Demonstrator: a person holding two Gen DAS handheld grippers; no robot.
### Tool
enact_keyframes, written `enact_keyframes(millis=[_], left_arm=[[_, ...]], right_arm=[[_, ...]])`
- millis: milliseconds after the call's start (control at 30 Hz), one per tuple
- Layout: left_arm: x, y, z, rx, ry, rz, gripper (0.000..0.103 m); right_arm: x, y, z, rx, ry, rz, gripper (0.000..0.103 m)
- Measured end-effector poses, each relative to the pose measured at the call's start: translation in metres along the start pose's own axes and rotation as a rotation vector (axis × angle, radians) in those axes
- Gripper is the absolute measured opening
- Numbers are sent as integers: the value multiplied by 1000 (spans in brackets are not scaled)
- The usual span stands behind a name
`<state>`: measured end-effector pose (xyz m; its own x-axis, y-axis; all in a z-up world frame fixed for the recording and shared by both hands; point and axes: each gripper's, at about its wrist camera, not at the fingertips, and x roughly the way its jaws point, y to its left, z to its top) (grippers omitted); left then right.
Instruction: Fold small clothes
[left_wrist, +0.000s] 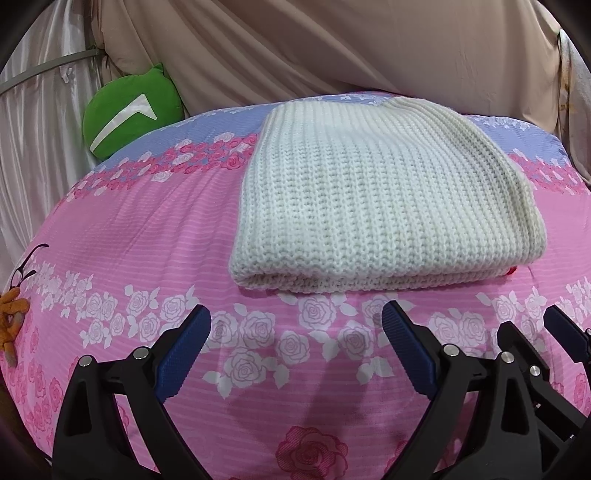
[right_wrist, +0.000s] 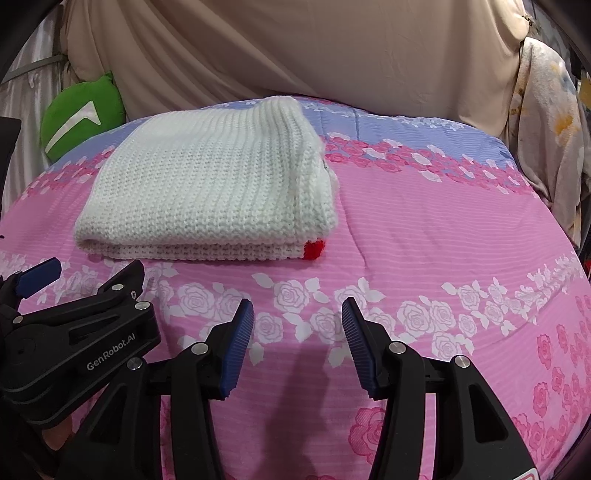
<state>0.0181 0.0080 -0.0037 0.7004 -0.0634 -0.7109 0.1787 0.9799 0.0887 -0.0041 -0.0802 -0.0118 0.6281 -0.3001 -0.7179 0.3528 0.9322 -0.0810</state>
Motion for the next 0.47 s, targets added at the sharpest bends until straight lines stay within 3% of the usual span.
enact_keyframes(millis=[467], left_arm=[[-2, -2, 1, 5, -8, 0, 84]], right_arm=[[0, 0, -1, -1, 2, -4, 50]])
